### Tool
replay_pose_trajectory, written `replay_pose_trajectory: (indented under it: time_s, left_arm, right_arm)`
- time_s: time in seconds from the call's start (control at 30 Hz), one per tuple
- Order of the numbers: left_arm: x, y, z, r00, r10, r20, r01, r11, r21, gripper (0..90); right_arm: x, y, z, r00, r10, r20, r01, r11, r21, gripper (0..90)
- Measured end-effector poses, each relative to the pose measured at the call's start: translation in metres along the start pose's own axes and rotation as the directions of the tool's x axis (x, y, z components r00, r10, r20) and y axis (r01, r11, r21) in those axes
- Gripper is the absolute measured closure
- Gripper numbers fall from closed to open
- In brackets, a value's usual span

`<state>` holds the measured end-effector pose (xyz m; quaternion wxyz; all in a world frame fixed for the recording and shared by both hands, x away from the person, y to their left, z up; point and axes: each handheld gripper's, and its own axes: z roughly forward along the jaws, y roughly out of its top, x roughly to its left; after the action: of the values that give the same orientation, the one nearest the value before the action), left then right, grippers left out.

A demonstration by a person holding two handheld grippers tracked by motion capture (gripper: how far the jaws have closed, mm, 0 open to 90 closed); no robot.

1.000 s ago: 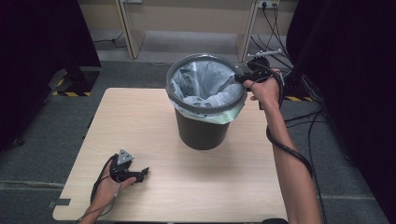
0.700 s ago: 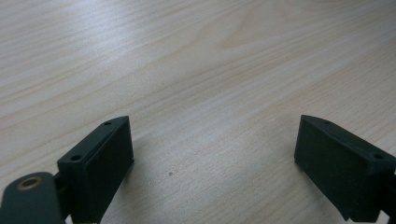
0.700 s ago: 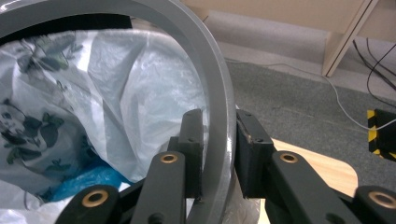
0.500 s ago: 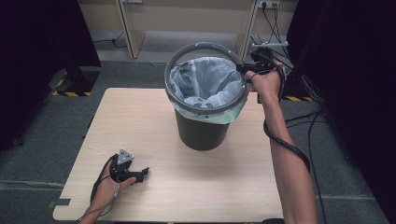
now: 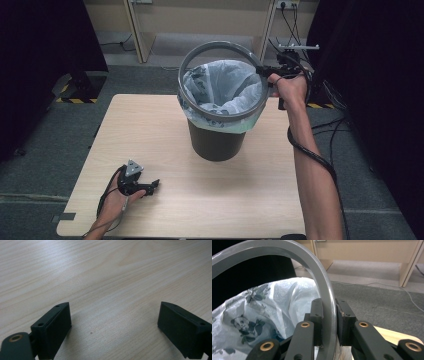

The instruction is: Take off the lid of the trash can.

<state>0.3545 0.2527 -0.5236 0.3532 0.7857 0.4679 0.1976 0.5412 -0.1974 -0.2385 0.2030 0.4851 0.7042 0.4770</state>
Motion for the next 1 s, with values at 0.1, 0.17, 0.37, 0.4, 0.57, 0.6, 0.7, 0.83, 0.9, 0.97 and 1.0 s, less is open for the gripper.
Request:
replay_pose_trajectory:
  time_s: [0.1, 0.17, 0.37, 0.4, 0.57, 0.6, 0.7, 0.83, 0.9, 0.97, 1.0]
  left_arm:
    - [0.000, 0.000, 0.000, 1.0000, 0.000, -0.001, 0.000, 1.0000, 0.000, 10.9]
    - [0.000, 0.000, 0.000, 1.0000, 0.000, -0.001, 0.000, 1.0000, -0.001, 10.9]
    - [0.000, 0.000, 0.000, 1.0000, 0.000, -0.001, 0.000, 1.0000, -0.001, 10.9]
    - [0.000, 0.000, 0.000, 1.0000, 0.000, -0.001, 0.000, 1.0000, -0.001, 10.8]
    - [0.000, 0.000, 0.000, 1.0000, 0.000, -0.001, 0.000, 1.0000, -0.001, 10.8]
    - [0.000, 0.000, 0.000, 1.0000, 0.000, -0.001, 0.000, 1.0000, -0.001, 10.8]
    - [0.000, 0.000, 0.000, 1.0000, -0.001, 0.000, 0.001, 1.0000, -0.003, 10.9]
    - [0.000, 0.000, 0.000, 1.0000, 0.000, 0.000, 0.000, 1.0000, -0.001, 10.9]
    - [0.000, 0.000, 0.000, 1.0000, 0.000, 0.000, 0.000, 1.0000, -0.001, 10.9]
    - [0.000, 0.000, 0.000, 1.0000, 0.000, 0.000, 0.000, 1.0000, -0.001, 10.8]
    - [0.000, 0.000, 0.000, 1.0000, 0.000, 0.000, 0.000, 1.0000, -0.001, 10.8]
  right_arm:
    - [-0.001, -0.002, 0.001, 0.9997, -0.024, 0.006, 0.024, 1.000, 0.020, 77.9]
    - [-0.002, -0.004, 0.003, 0.9996, -0.029, -0.005, 0.030, 0.999, 0.037, 77.7]
    - [-0.007, -0.009, 0.005, 0.9985, -0.053, 0.014, 0.051, 0.995, 0.088, 77.7]
    - [-0.008, -0.010, 0.005, 0.9983, -0.056, 0.017, 0.054, 0.994, 0.095, 77.6]
    - [-0.008, -0.011, 0.005, 0.9977, -0.067, 0.015, 0.064, 0.990, 0.124, 77.0]
    - [-0.008, -0.013, 0.006, 0.9974, -0.072, 0.013, 0.069, 0.988, 0.139, 76.8]
    - [-0.008, -0.013, 0.007, 0.9987, -0.051, 0.005, 0.050, 0.988, 0.143, 75.4]
    - [-0.009, -0.013, 0.005, 0.9991, -0.039, 0.015, 0.036, 0.988, 0.151, 70.0]
    - [-0.009, -0.014, 0.002, 0.9987, -0.050, 0.013, 0.047, 0.987, 0.154, 70.8]
    - [-0.009, -0.015, 0.000, 0.9987, -0.051, 0.000, 0.050, 0.987, 0.154, 74.0]
    - [-0.008, -0.015, -0.001, 0.9986, -0.053, 0.005, 0.052, 0.987, 0.153, 75.2]
